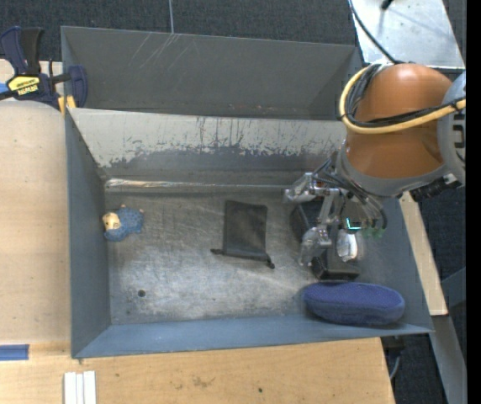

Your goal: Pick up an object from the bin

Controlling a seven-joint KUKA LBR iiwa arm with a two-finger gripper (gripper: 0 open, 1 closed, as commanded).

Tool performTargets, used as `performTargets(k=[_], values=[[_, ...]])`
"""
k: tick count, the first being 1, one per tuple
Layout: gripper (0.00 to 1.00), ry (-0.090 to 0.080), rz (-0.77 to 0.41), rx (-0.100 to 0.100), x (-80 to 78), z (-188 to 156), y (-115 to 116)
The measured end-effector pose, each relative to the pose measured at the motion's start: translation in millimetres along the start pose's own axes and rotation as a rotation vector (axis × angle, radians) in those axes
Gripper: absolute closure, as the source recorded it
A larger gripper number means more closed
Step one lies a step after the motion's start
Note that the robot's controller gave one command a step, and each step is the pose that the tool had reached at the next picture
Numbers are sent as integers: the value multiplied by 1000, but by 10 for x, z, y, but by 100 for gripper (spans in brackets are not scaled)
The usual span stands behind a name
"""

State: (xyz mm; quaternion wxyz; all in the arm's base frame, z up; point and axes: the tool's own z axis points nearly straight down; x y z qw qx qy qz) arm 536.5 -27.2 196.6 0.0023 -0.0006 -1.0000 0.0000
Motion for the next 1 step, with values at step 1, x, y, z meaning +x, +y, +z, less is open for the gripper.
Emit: performTargets(k=[1], values=[[0,-7,-222,1,-517,1205,595]])
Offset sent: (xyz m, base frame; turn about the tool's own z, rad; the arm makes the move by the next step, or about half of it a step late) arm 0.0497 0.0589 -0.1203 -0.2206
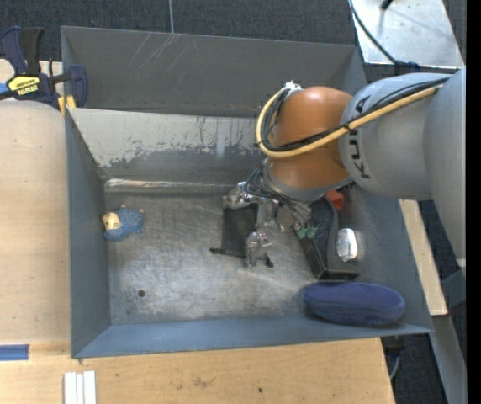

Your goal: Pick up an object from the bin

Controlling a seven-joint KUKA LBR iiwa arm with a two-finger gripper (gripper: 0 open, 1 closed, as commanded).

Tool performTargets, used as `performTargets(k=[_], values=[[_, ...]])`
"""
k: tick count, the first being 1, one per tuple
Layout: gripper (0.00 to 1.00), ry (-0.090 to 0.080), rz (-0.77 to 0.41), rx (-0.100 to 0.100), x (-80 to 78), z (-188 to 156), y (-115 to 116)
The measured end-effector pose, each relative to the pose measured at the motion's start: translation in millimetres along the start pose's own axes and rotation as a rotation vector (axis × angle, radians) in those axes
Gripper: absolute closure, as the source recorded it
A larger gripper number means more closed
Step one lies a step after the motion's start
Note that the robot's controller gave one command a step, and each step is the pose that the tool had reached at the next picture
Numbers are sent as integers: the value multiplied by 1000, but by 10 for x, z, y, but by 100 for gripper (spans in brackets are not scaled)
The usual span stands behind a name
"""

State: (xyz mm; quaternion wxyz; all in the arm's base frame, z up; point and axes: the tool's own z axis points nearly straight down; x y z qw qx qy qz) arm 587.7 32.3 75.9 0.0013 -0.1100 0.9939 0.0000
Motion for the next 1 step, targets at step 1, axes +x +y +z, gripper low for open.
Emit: performTargets(k=[1], values=[[100,-12,3,2,-35,-62,-16]])
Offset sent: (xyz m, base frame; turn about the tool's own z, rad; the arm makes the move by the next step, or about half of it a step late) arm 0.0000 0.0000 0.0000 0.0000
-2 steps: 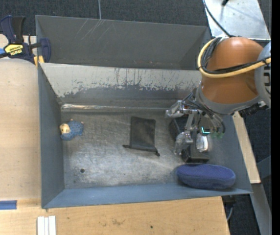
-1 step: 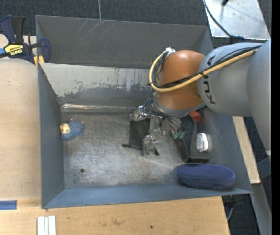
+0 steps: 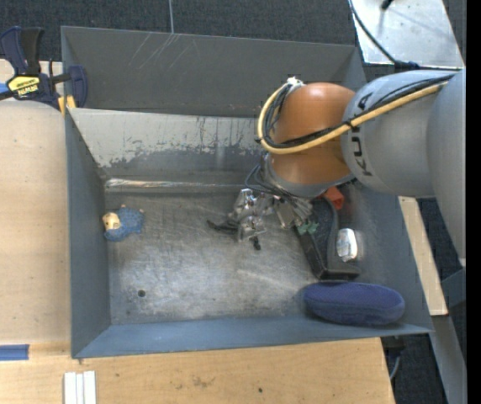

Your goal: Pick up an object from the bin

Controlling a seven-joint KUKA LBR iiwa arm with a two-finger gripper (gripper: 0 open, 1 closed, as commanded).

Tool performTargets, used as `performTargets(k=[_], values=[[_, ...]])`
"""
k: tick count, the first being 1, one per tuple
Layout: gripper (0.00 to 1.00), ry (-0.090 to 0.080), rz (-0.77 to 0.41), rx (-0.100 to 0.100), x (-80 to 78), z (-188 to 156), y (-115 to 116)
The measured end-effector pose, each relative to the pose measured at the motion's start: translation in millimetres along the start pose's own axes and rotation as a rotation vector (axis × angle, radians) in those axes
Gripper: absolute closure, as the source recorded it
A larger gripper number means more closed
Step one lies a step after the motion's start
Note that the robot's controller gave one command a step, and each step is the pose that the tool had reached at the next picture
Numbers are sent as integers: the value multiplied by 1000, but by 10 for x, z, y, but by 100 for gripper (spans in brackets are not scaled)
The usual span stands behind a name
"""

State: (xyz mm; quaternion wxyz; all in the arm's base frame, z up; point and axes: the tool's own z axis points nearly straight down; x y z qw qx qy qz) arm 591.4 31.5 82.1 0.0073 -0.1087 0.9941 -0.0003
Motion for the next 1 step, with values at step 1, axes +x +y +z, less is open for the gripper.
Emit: performTargets(k=[1], values=[[100,2,-181,-1,344,-1864,387]])
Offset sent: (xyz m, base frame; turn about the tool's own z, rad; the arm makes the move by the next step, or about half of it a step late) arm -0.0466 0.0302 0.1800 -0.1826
